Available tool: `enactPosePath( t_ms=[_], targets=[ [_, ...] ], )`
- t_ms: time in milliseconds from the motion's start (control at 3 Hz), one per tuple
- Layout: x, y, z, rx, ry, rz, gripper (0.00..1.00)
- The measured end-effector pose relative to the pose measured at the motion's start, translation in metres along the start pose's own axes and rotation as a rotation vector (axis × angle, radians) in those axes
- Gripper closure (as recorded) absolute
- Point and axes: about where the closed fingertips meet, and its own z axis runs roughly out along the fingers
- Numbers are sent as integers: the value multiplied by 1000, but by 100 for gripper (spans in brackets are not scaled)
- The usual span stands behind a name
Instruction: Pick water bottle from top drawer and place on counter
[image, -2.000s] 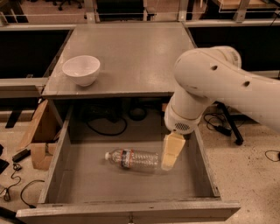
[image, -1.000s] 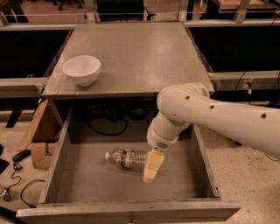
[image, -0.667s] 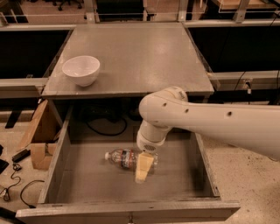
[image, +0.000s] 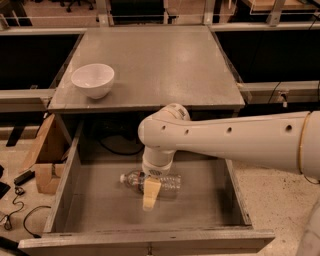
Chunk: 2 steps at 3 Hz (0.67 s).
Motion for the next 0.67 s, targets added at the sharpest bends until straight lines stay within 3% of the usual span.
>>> enactPosePath(
  t_ms=[333, 667],
  targets=[
    [-20, 5, 3, 10, -1, -38, 3],
    [-31, 9, 4, 11, -4, -69, 26]
  ],
)
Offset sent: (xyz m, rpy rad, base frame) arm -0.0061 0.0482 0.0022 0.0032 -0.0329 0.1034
